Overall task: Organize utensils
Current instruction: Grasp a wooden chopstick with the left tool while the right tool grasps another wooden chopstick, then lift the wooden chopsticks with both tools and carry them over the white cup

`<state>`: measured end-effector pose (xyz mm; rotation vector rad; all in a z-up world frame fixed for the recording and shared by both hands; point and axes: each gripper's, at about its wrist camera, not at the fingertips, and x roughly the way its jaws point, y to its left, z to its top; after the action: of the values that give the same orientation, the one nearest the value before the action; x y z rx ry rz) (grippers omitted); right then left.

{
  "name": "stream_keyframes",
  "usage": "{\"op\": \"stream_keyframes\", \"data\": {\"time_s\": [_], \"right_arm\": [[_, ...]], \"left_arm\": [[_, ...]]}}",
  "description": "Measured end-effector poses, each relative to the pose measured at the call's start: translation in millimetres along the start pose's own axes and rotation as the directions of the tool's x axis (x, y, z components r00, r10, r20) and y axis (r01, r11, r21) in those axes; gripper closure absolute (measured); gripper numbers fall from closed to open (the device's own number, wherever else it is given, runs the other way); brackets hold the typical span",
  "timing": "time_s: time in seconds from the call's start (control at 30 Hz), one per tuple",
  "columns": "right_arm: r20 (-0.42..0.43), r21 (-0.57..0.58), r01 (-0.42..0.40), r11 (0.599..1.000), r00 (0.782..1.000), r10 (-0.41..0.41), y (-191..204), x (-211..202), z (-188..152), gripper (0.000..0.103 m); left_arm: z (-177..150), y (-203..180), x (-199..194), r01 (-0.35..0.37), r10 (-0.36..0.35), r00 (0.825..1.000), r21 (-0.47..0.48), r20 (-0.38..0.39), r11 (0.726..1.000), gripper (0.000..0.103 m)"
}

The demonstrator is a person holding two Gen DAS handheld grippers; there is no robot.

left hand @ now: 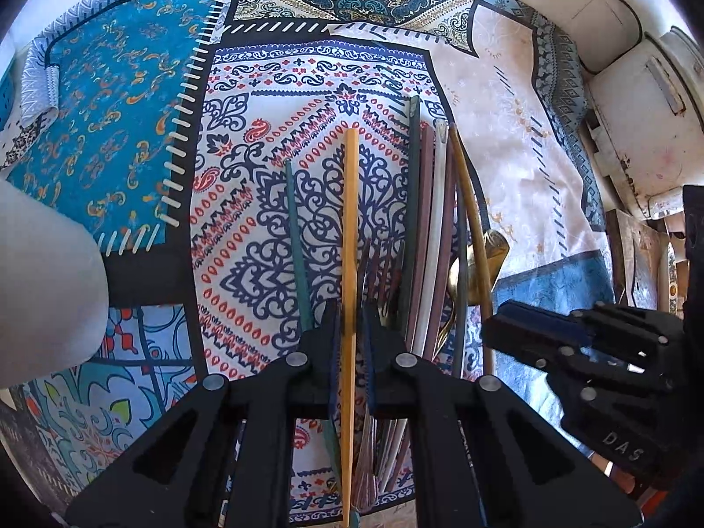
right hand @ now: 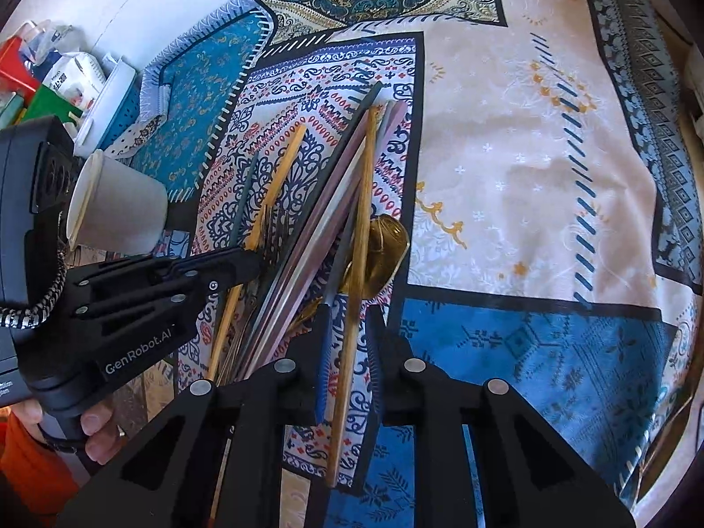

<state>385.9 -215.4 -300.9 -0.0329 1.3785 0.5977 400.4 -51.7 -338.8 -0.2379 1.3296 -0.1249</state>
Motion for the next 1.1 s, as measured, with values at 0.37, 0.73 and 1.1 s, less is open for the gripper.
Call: {"op": "stream_keyframes", "data": {"time_s": [0.37, 0.73, 1.1], "right_arm": [[-0.015, 0.037, -0.033, 0.999, 0.999, 0.034, -8.0, 10.5, 4.4, 0.096], [0.069, 0.009, -0.05, 0.999, 0.996, 0.049, -5.1, -22.6, -2.8, 0.096], [0.181, -0.066, -0.063, 0.996, 0.981, 0.074, 21.4, -62.0, 3.2, 0.097]], "left_arm": [[4.4, -0.1, -1.0, 0.016, -0.016, 1.0, 0.005, -0.012, 1.0, 0.099], [-10.7, -8.6, -53.8, -0.019, 0.021, 0.989, -0.013, 0.149, 1.0, 0.099], [-22.6, 8.6, -132.4, -0.048, 0.093, 0.92, -0.127, 0.38, 0.991, 0.099]]}}
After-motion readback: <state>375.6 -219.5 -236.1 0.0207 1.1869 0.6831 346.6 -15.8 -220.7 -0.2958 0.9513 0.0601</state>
